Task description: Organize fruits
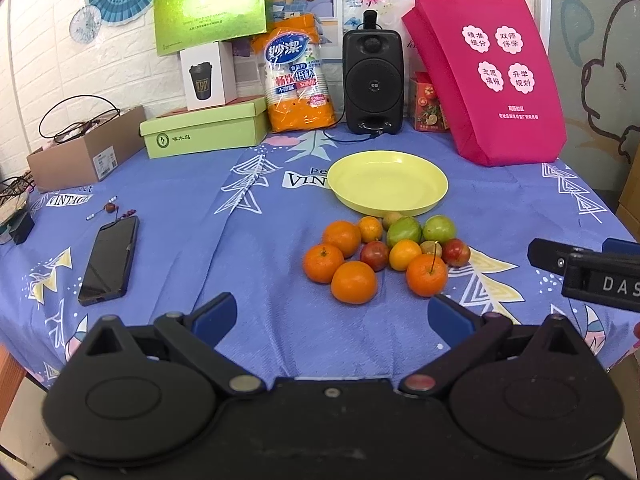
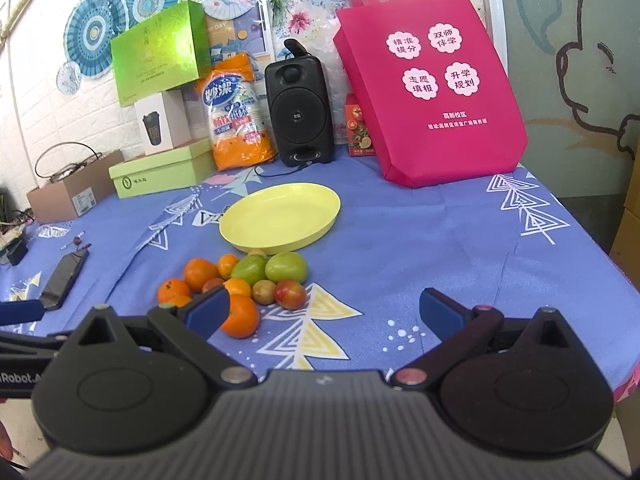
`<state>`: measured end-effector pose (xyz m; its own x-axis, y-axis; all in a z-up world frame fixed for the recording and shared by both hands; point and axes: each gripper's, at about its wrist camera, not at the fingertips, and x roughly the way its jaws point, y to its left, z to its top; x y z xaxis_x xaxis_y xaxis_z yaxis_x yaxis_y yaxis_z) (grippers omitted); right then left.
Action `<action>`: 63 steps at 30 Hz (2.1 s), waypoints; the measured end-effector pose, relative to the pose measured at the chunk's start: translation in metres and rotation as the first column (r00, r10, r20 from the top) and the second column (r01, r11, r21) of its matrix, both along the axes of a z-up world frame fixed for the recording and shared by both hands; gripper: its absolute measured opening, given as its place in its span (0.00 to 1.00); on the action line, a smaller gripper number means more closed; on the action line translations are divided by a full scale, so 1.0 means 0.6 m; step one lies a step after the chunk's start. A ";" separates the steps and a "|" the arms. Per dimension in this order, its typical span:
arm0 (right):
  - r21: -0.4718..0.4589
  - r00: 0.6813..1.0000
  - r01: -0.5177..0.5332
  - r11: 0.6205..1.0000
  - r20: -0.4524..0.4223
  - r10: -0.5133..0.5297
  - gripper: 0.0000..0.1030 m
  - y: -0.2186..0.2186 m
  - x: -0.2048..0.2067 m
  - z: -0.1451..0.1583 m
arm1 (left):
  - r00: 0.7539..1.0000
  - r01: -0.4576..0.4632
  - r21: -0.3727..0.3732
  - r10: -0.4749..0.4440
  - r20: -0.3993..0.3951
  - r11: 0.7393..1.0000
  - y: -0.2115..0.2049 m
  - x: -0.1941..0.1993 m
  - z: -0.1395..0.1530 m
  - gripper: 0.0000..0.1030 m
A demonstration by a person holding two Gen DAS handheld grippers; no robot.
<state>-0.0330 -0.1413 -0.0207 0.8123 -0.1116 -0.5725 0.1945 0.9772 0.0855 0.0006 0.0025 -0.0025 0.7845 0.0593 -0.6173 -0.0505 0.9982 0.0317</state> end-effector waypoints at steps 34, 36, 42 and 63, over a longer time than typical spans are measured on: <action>-0.076 0.983 -0.184 0.980 -0.023 0.183 1.00 0.027 0.042 -0.063 | 0.997 0.051 -0.041 -0.048 0.066 0.998 0.076 0.074 -0.093 1.00; -0.084 0.977 -0.214 0.973 -0.037 0.211 0.99 0.030 0.048 -0.071 | 0.996 0.067 -0.013 -0.066 0.063 0.998 0.067 0.082 -0.102 1.00; -0.010 0.966 -0.231 0.973 -0.118 0.228 0.92 0.013 0.078 -0.102 | 0.987 0.159 -0.081 -0.156 0.040 0.984 0.053 0.111 -0.125 0.99; -0.033 0.910 -0.402 0.915 -0.127 0.396 0.58 -0.011 0.120 -0.142 | 0.962 0.252 -0.162 -0.265 -0.065 0.954 0.035 0.196 -0.183 0.65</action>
<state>0.0391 -0.1478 -0.1058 0.7250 0.1727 -0.6668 -0.2076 0.9778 0.0275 0.1180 0.0236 -0.1120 0.7051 -0.2375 -0.6682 0.2060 0.9702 -0.1274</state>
